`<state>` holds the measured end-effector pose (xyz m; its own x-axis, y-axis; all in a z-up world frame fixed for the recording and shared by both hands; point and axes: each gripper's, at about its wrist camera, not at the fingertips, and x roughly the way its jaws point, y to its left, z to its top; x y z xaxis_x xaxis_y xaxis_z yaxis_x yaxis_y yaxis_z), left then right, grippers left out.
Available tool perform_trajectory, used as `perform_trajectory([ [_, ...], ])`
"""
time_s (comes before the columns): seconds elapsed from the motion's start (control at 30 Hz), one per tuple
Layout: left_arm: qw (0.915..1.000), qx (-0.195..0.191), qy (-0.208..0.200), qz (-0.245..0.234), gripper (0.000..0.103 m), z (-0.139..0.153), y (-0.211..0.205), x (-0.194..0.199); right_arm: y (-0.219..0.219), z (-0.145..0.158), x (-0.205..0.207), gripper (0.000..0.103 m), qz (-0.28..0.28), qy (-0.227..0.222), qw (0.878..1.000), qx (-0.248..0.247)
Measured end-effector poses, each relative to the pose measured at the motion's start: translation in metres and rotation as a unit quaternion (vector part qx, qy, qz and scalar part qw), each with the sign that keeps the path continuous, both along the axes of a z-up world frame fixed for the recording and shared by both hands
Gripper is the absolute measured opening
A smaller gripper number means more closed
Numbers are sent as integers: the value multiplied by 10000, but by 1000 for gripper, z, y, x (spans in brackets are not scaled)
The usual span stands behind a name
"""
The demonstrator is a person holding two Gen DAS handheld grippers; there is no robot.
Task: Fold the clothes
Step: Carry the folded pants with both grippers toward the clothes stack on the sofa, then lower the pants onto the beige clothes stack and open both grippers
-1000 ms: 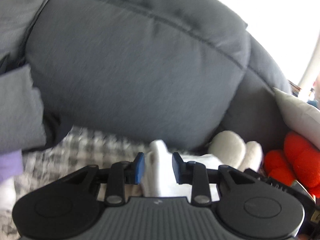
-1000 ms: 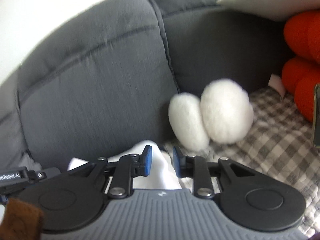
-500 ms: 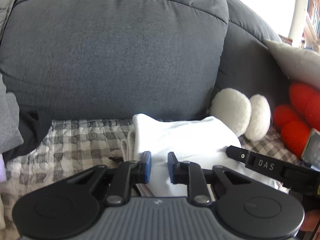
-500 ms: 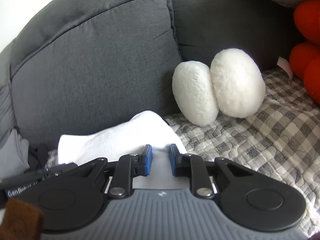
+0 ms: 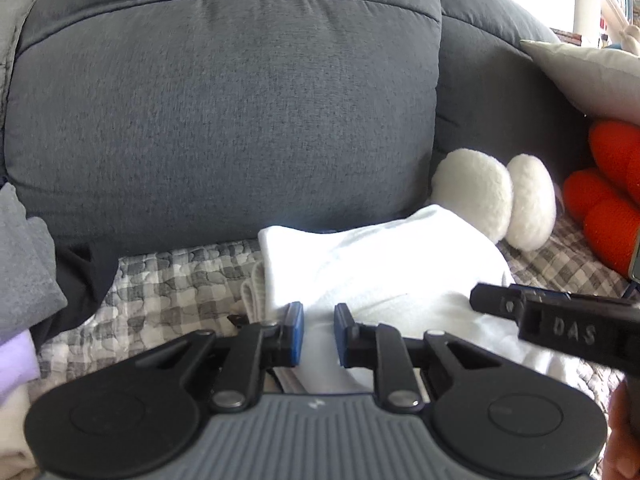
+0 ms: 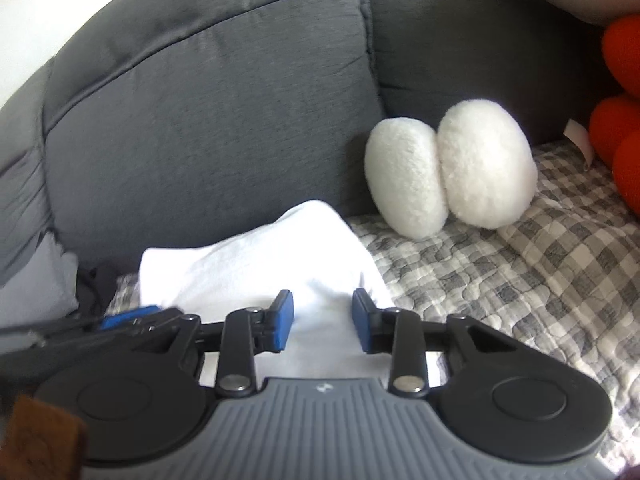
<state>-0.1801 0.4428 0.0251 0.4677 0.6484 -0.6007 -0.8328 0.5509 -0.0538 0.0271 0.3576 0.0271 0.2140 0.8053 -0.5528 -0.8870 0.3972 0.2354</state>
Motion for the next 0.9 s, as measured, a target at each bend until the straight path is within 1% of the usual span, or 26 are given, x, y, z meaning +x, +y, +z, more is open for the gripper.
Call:
perform_trajectory([
  [0.07, 10000, -38, -43, -16, 19, 7, -4, -4, -4, 3, -4, 39, 36, -66, 10000, -56],
  [0.1, 9999, -19, -137, -70, 19, 13, -9, -8, -6, 4, -6, 39, 50, -53, 10000, -54],
  [0.17, 9997, 100, -176, -166, 21, 18, -20, -12, -9, 3, -7, 41, 62, 12, 10000, -67],
  [0.27, 9997, 105, 144, -142, 22, 8, -25, -7, -10, -4, -5, 41, 28, 133, 9997, -194],
  [0.33, 9988, 337, 339, -138, 22, -1, -28, -3, -12, -5, -9, 41, 26, 74, 9997, -236],
  [0.43, 9968, 531, 592, -127, 22, -3, -36, 3, -17, 4, -12, 41, 79, -35, 9994, -347],
  [0.57, 9980, 301, 561, 33, 22, 4, -36, -1, -27, 7, -17, 41, 306, -85, 9984, -463],
  [0.67, 9979, 261, 588, 40, 23, 3, -39, -5, -32, 4, -22, 41, 356, -165, 9975, -594],
  [0.9, 9978, 173, 644, 65, 27, 7, -48, -18, -47, 2, -26, 41, 419, -52, 9959, -802],
])
